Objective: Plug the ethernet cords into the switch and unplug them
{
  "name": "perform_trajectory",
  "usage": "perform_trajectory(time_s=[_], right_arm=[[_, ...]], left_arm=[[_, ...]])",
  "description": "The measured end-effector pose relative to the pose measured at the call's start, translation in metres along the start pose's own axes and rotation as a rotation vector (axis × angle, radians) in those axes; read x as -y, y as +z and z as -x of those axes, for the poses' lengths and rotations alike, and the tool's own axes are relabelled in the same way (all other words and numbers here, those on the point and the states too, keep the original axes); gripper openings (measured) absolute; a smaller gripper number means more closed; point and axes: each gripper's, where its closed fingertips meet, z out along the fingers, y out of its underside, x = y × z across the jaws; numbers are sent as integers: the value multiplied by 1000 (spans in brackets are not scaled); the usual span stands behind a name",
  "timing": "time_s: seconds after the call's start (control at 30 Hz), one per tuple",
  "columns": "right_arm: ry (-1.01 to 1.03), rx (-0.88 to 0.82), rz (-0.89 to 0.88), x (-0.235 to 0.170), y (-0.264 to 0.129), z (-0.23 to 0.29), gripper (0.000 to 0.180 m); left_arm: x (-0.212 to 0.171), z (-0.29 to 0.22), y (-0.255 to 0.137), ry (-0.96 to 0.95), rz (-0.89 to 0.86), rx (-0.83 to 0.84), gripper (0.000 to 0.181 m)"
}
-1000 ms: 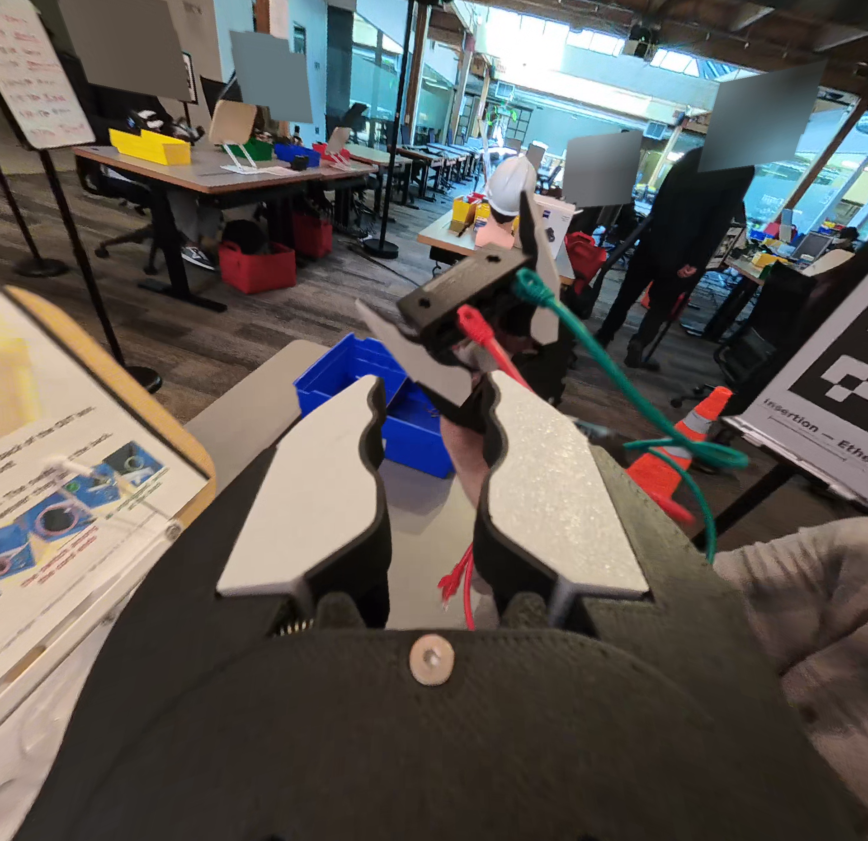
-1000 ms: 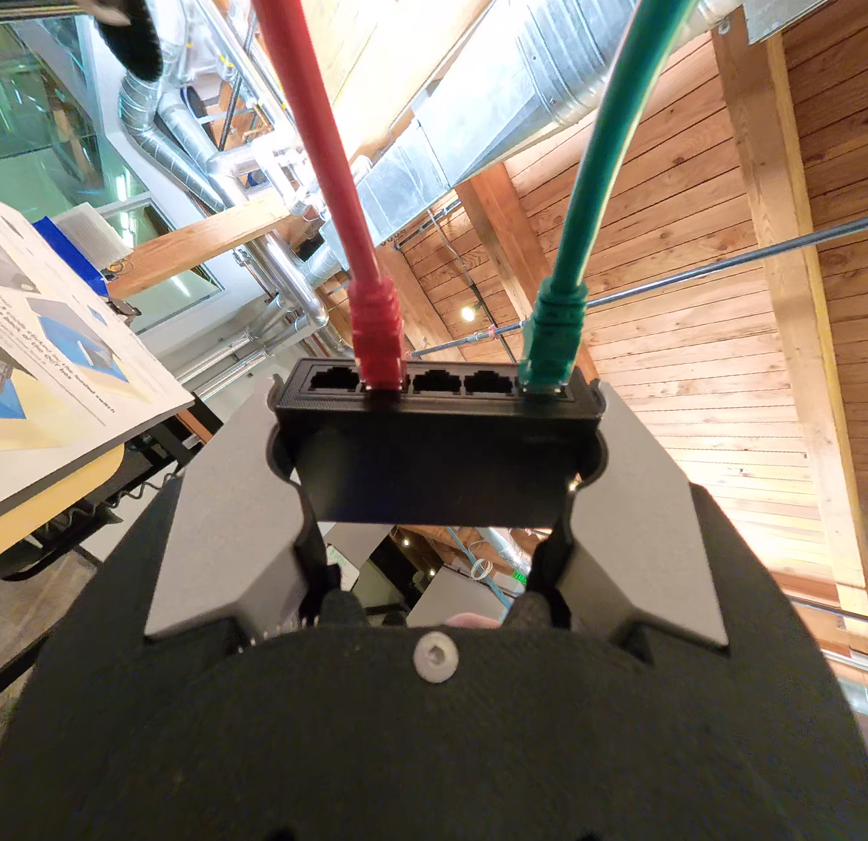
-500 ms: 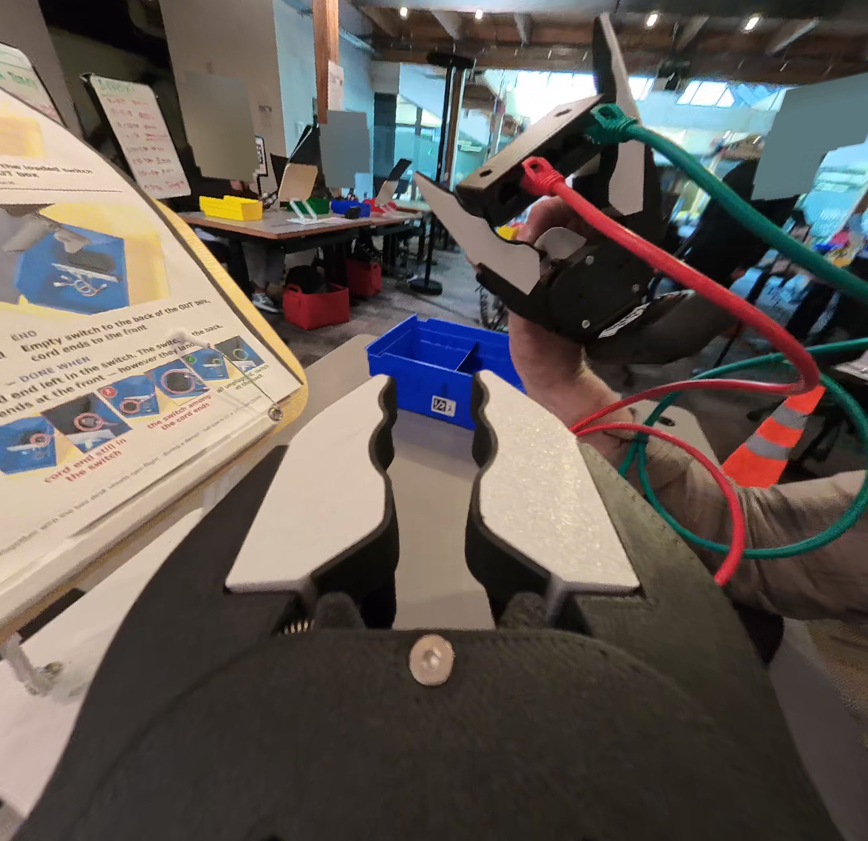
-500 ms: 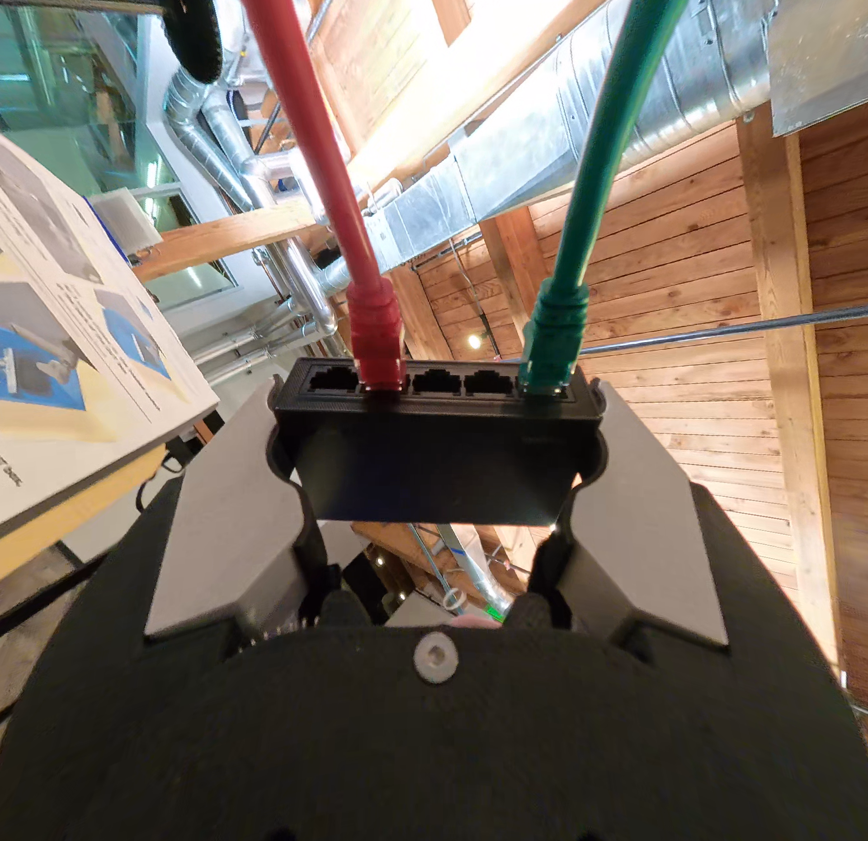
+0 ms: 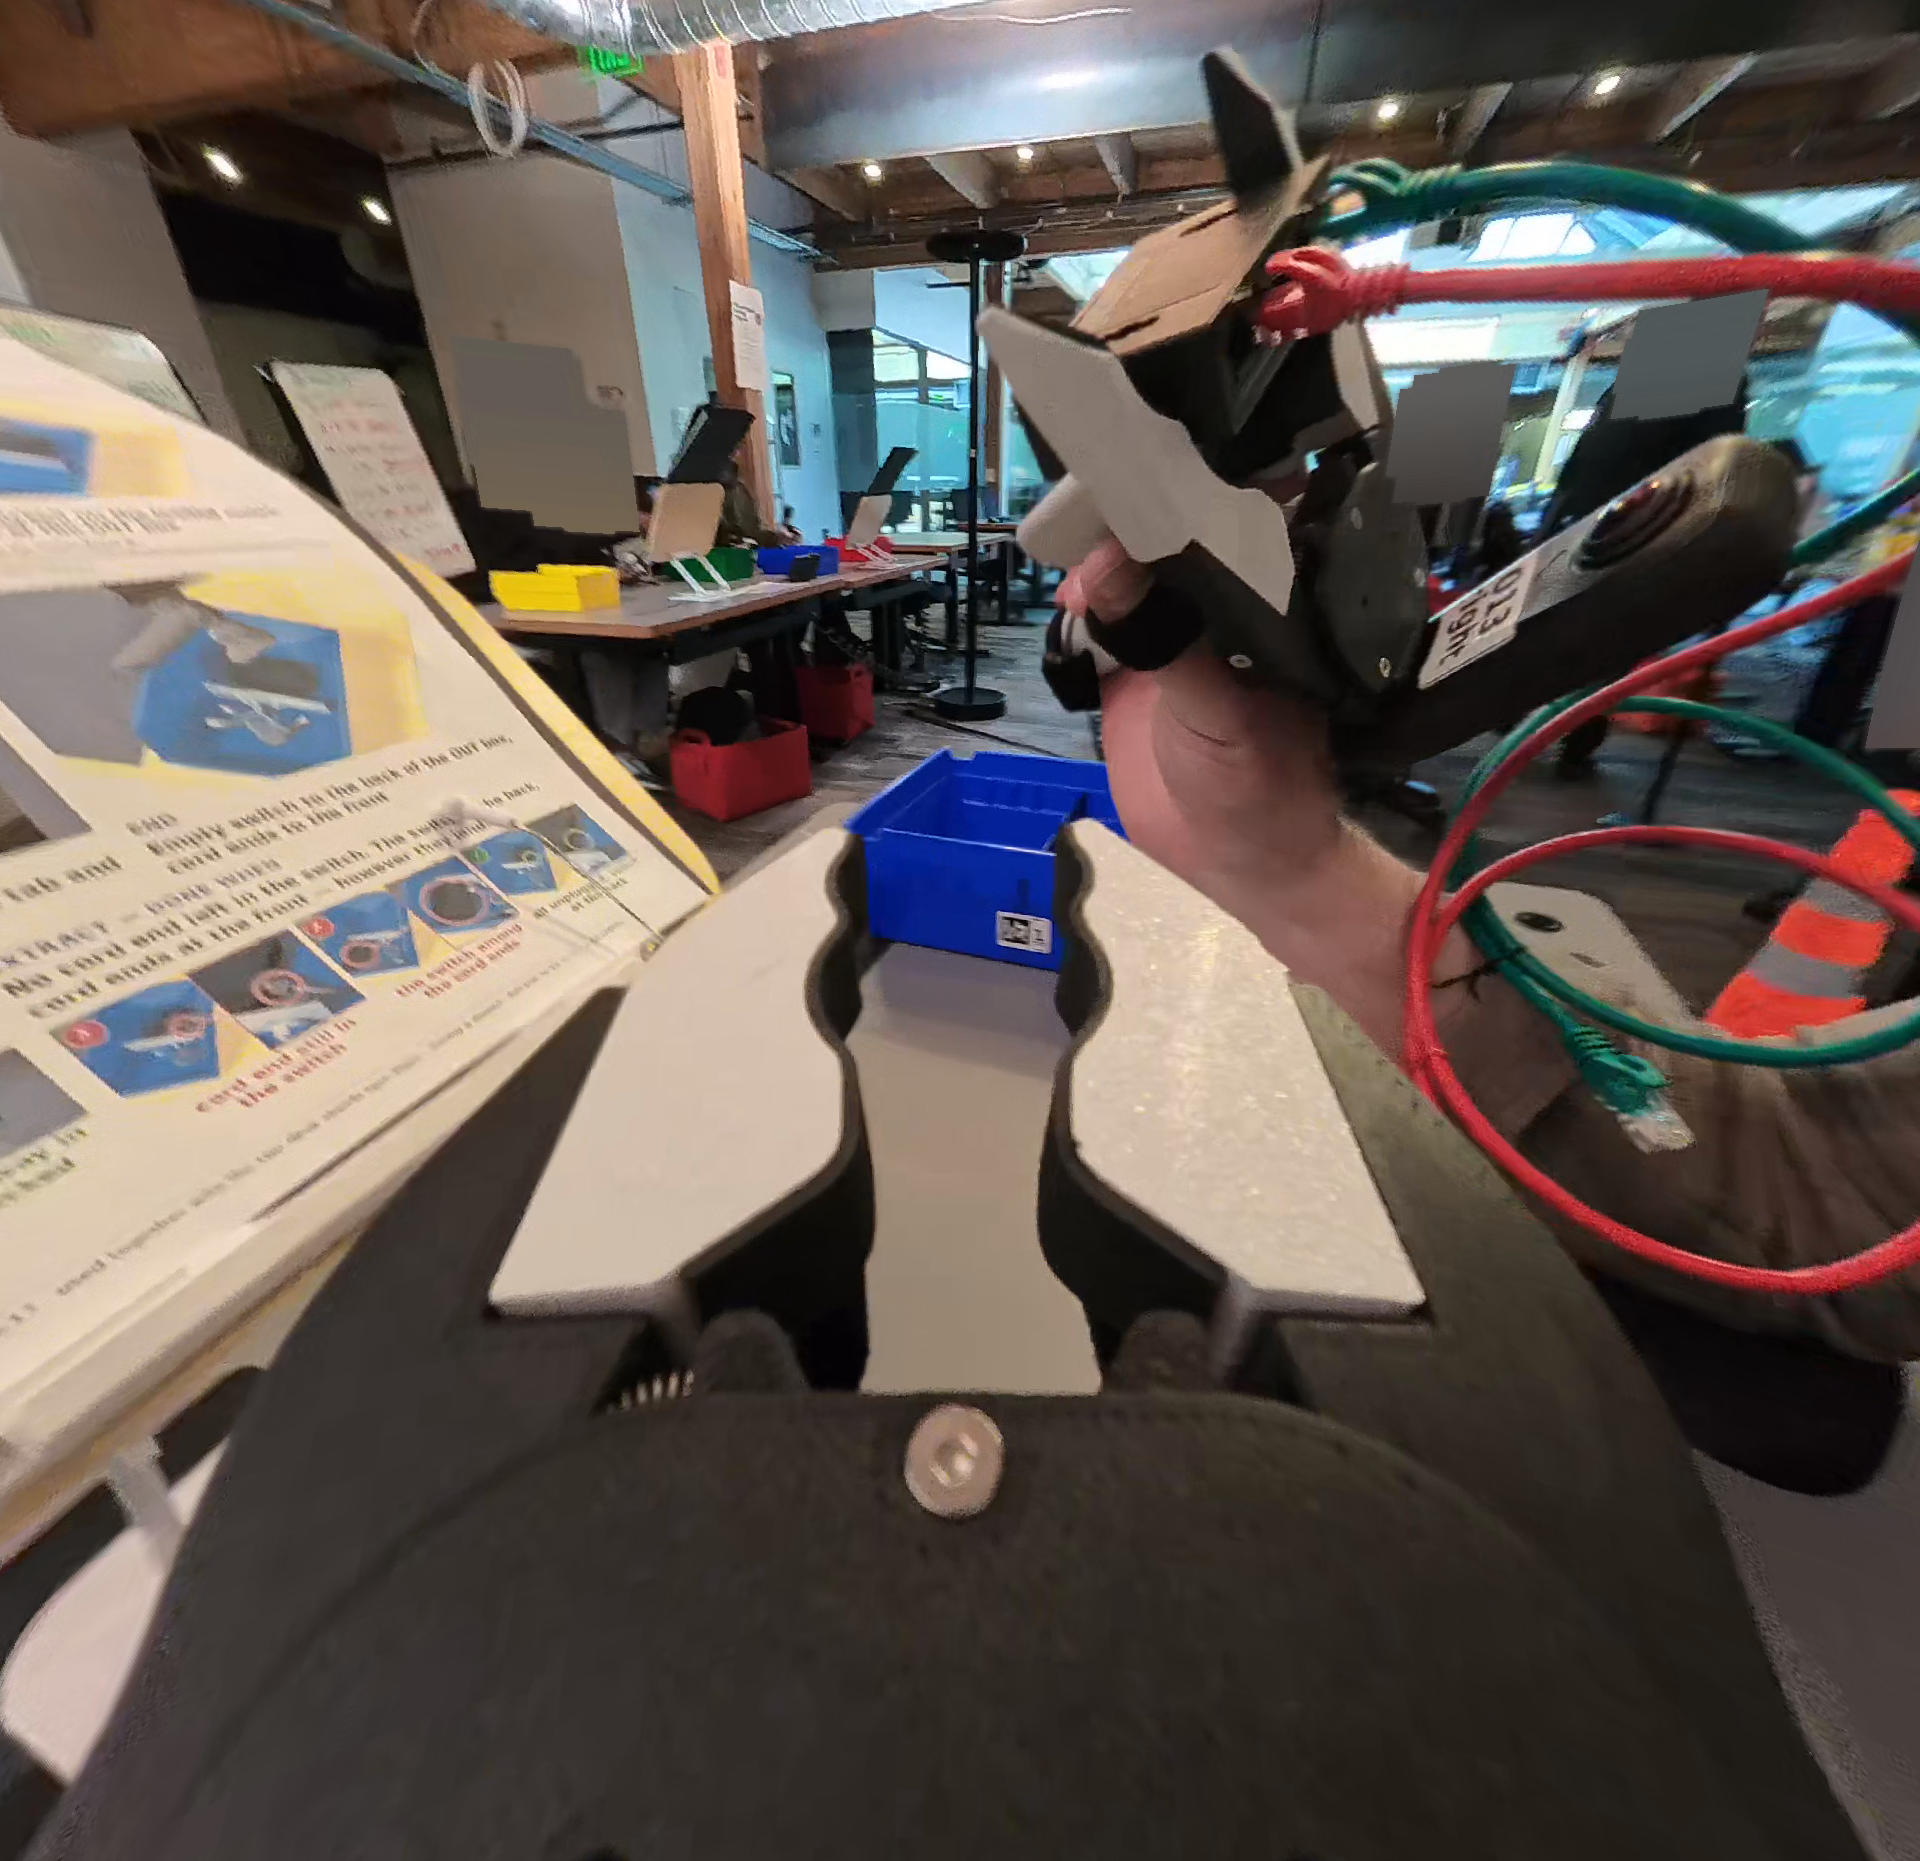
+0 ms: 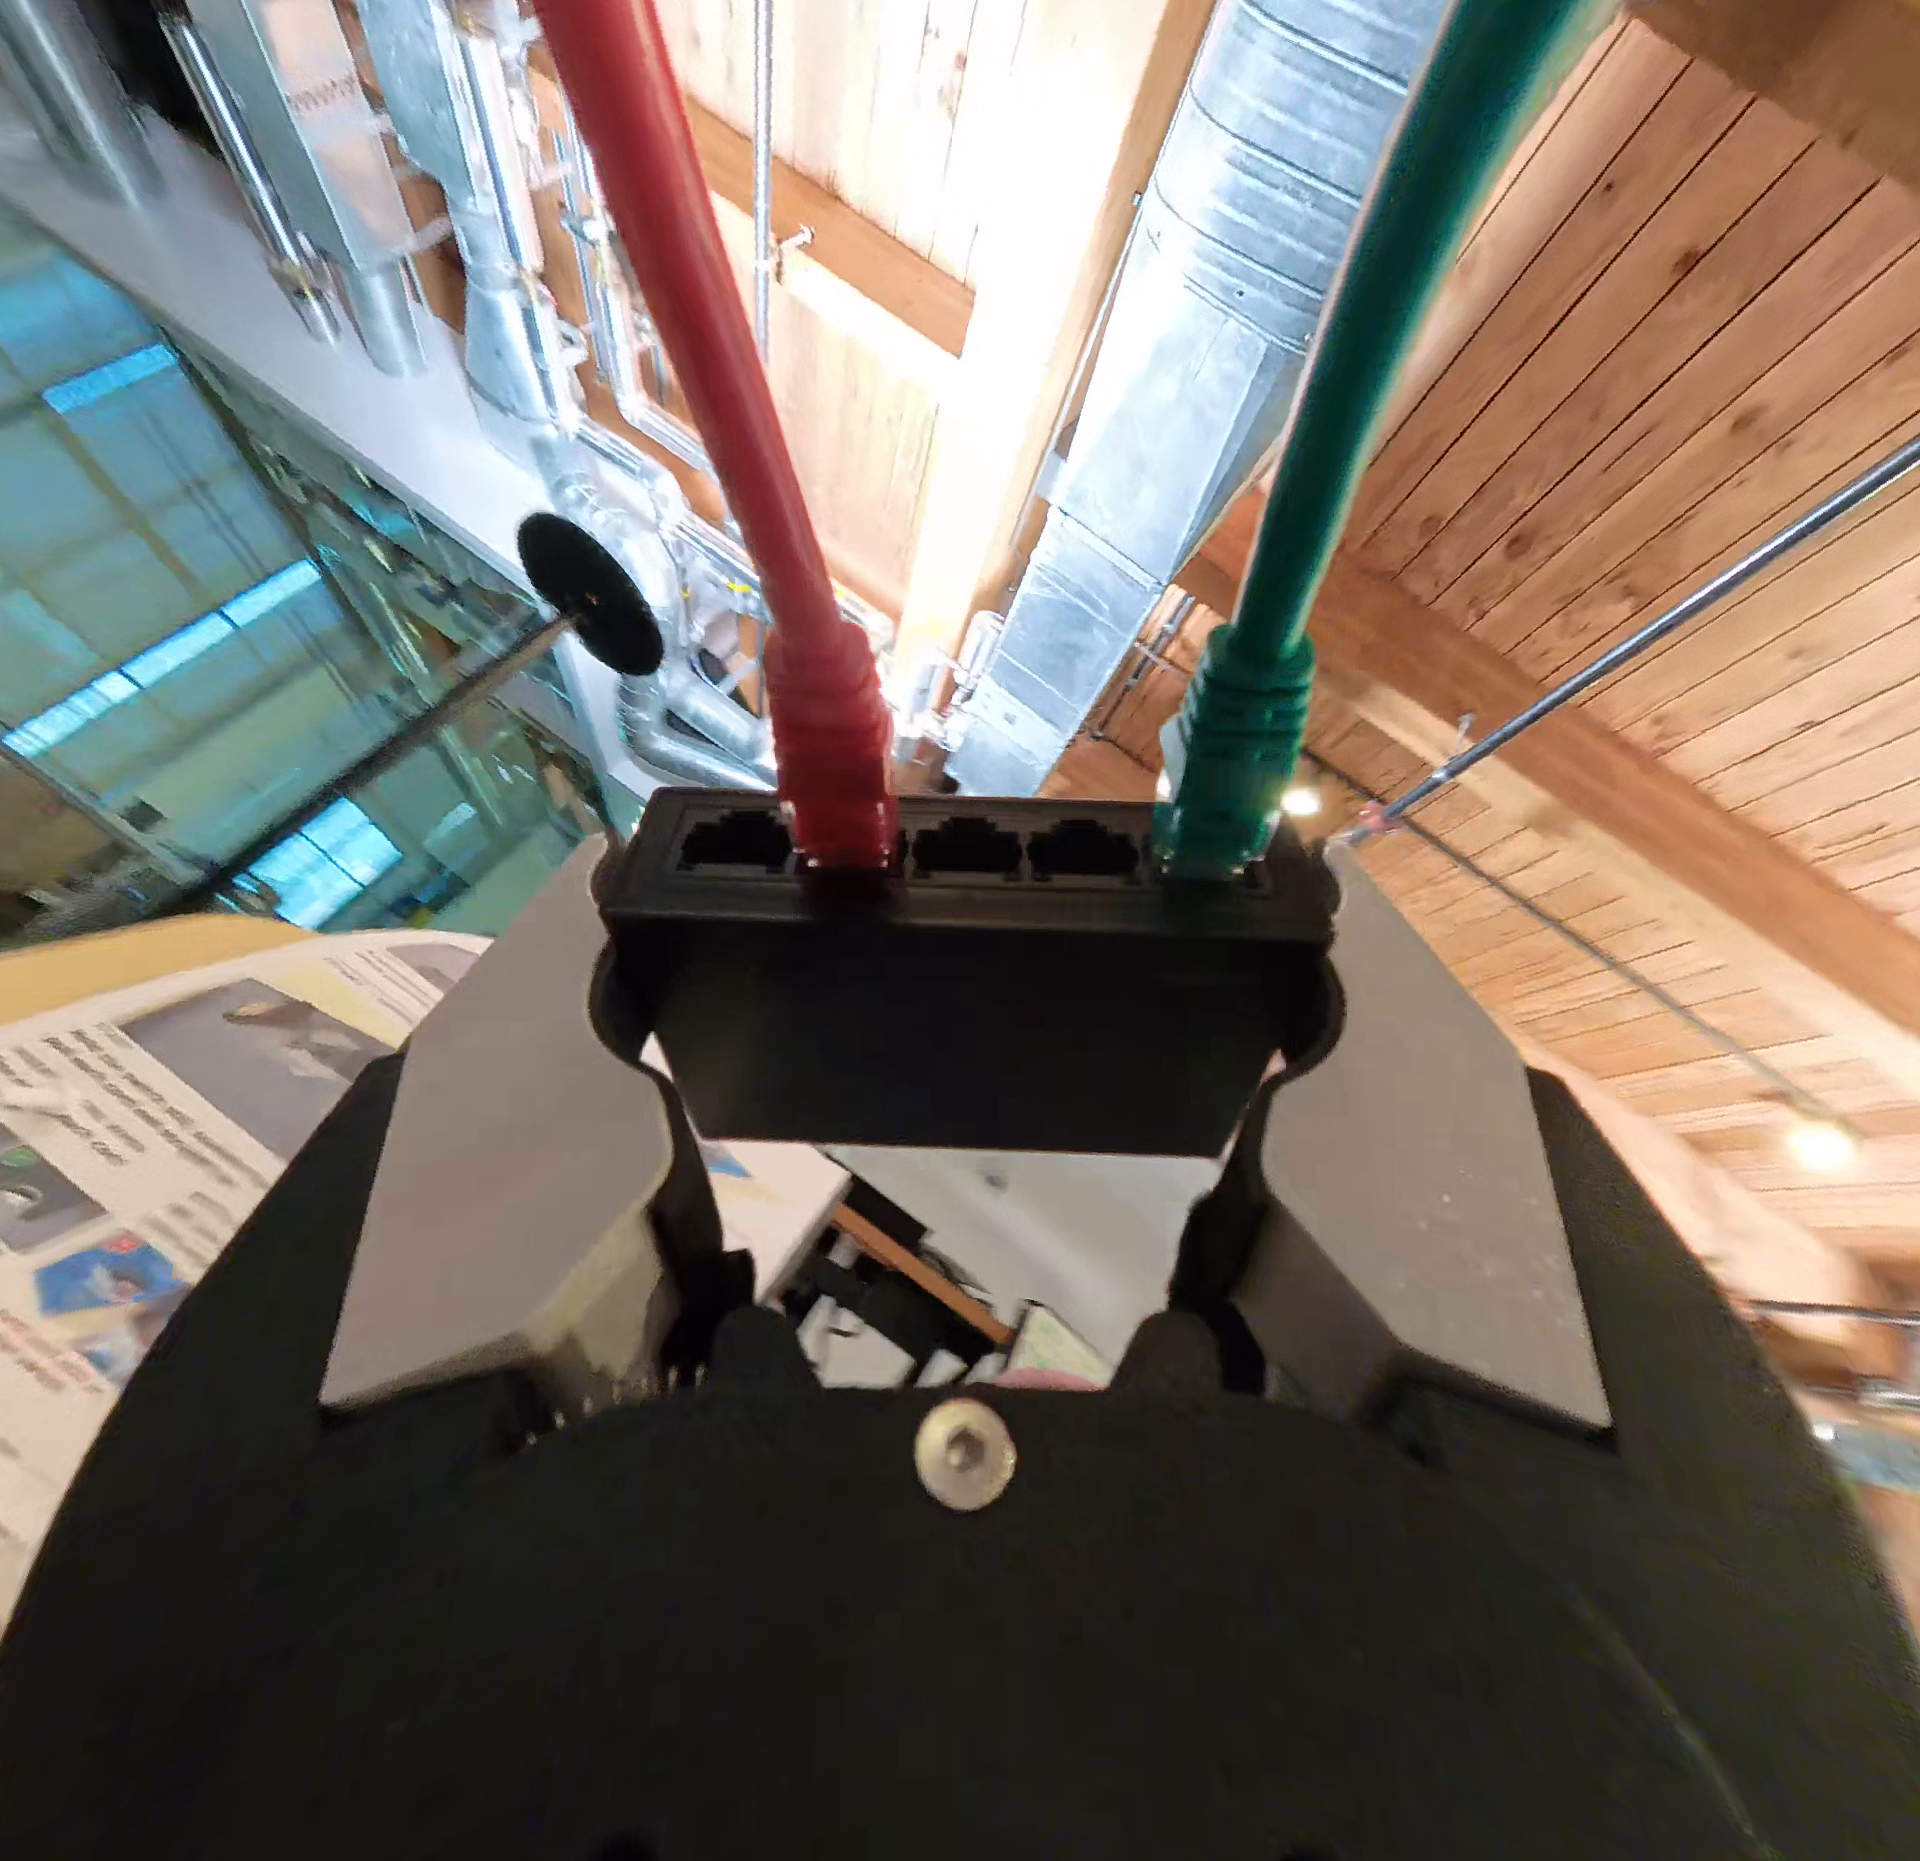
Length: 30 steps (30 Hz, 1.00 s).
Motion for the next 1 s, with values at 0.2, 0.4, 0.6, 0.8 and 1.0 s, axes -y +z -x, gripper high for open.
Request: perform_trajectory(time_s=[0.2, 0.4, 0.6, 0.8, 1.0], right_arm=[[350, 180, -19, -2, 7, 50, 122], [732, 409, -12, 11, 9, 100, 121], [1205, 575, 9, 29, 7, 136, 120], [1517, 827, 31, 58, -6, 178, 122], [1771, 1008, 58, 77, -22, 205, 122]], left_arm=[[25, -2, -9, 160, -69, 92, 66], [33, 12, -30, 541, -19, 291, 70], [27, 15, -24, 893, 49, 468, 76], [31, 11, -24, 1084, 6, 554, 77], [24, 7, -21, 1232, 35, 596, 47]])
